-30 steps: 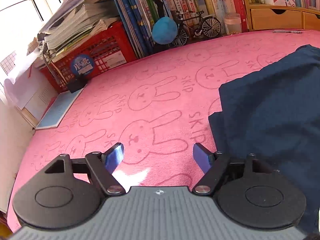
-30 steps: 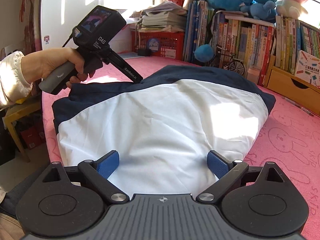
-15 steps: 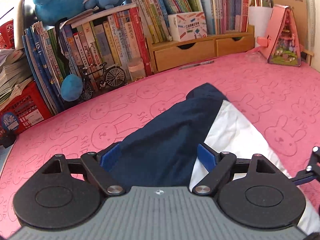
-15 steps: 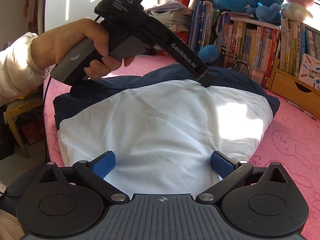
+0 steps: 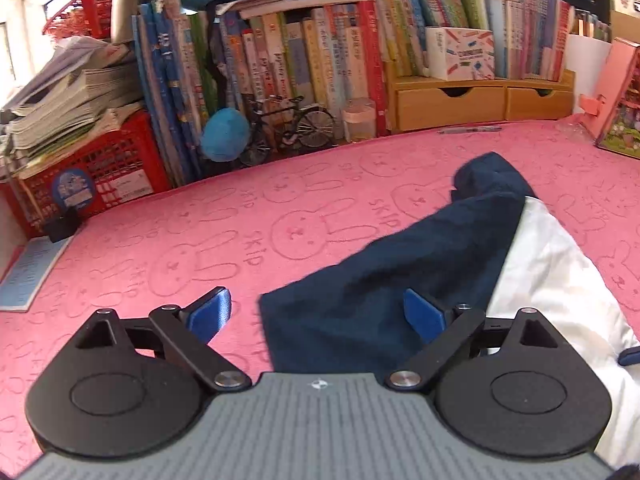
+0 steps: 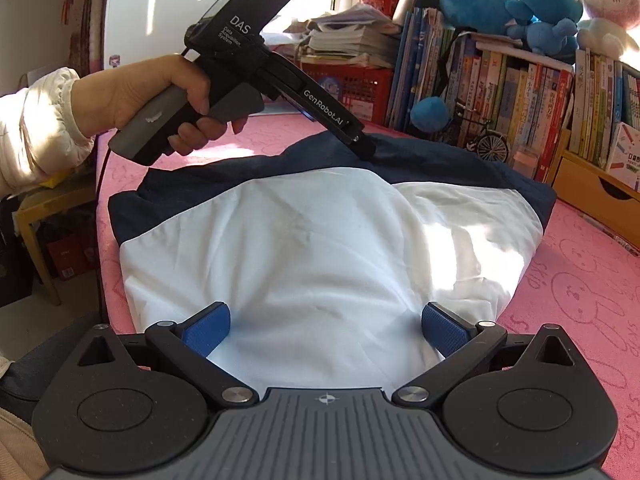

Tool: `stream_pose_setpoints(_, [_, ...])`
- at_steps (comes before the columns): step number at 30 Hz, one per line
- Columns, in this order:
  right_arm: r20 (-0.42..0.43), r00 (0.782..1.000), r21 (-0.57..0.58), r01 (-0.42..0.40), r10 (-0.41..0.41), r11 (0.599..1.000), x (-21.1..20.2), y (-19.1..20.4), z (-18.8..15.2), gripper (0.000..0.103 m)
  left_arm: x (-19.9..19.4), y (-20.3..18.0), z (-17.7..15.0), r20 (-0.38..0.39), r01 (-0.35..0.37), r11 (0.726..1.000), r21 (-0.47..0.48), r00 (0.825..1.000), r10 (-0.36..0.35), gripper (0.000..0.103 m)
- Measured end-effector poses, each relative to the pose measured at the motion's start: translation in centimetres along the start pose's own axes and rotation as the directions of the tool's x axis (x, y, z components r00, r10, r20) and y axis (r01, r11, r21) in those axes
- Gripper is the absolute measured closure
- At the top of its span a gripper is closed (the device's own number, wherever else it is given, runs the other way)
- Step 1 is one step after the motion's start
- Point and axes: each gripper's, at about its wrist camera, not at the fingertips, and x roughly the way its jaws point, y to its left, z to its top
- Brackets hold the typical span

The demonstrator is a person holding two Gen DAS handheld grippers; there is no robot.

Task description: Fold clothes

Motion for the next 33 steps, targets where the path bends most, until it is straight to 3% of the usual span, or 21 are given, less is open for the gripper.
stream_pose_setpoints(4, [0.017, 1.000, 0.034, 0.013, -0.013, 0.999, -0.5, -0.4, -0.3, 0.000, -2.7, 3.6, -1.4, -0.010, 0.073, 0.987, -0.143, 0.997, -0.075, 0.012])
stream_pose_setpoints(7, [0.030, 0.999, 0.055, 0.020, -0.022, 0.998, -1.2, -0.7, -0.9, 0.000, -4.4, 5.2, -4.1, -0.029, 0.153, 0.954, -0.259, 0.986, -0.166, 0.012])
stream_pose_setpoints(10, [0.043, 0.998, 0.075, 0.037, -0.041, 0.996, -1.6, -0.7, -1.2, 0.000, -6.2, 6.8, -6.9, -0.037, 0.226, 0.900, -0.372, 0.966, -0.257, 0.011])
stream_pose_setpoints(14, [0.064, 0.989, 0.076, 0.128, -0.133, 0.989, -2.2, 0.6, -1.1, 0.000, -8.5, 8.9, -10.5, -0.030, 0.308, 0.800, -0.515, 0.926, -0.375, 0.011])
stream_pose_setpoints(15, [0.100, 0.986, 0.036, 0.134, -0.137, 0.990, -2.7, 1.7, -1.1, 0.000, -9.0, 9.4, -11.4, -0.024, 0.325, 0.772, -0.546, 0.915, -0.403, 0.011])
stream_pose_setpoints(16, [0.136, 0.981, -0.007, 0.140, -0.138, 0.990, -3.3, 2.9, -1.0, 0.000, -9.2, 9.3, -11.6, -0.016, 0.339, 0.762, -0.552, 0.909, -0.417, 0.011])
stream_pose_setpoints(17, [0.164, 0.979, -0.081, 0.135, -0.120, 0.988, -3.6, 4.4, -0.9, 0.007, -9.3, 9.3, -11.8, -0.008, 0.353, 0.751, -0.559, 0.903, -0.430, 0.011])
stream_pose_setpoints(18, [0.164, 0.979, -0.134, 0.141, -0.118, 0.981, -3.5, 5.9, -0.5, 0.023, -9.5, 9.2, -12.0, 0.001, 0.367, 0.739, -0.565, 0.896, -0.444, 0.011])
stream_pose_setpoints(20, [0.165, 0.980, -0.237, 0.151, -0.114, 0.960, -3.1, 8.7, 0.2, 0.045, -9.8, 9.2, -12.4, 0.018, 0.394, 0.716, -0.577, 0.882, -0.471, 0.011])
stream_pose_setpoints(25, [0.172, 0.984, -0.281, 0.013, 0.037, 0.960, -1.2, 12.1, 1.6, 0.041, -10.5, 9.0, -13.4, 0.063, 0.458, 0.653, -0.603, 0.843, -0.534, 0.011])
stream_pose_setpoints(28, [0.177, 0.984, -0.357, 0.065, -0.001, 0.932, 0.5, 14.5, 2.0, 0.040, -11.0, 8.8, -14.1, 0.091, 0.495, 0.612, -0.617, 0.817, -0.569, 0.011])
stream_pose_setpoints(31, [0.179, 0.982, -0.383, 0.126, -0.061, 0.915, 1.8, 15.5, 1.8, 0.049, -11.4, 8.7, -14.7, 0.120, 0.531, 0.568, -0.629, 0.788, -0.603, 0.011])
stream_pose_setpoints(33, [0.201, 0.977, -0.391, 0.153, -0.078, 0.908, 1.9, 15.9, 1.5, 0.061, -11.6, 8.7, -15.1, 0.158, 0.577, 0.510, -0.638, 0.746, -0.647, 0.011])
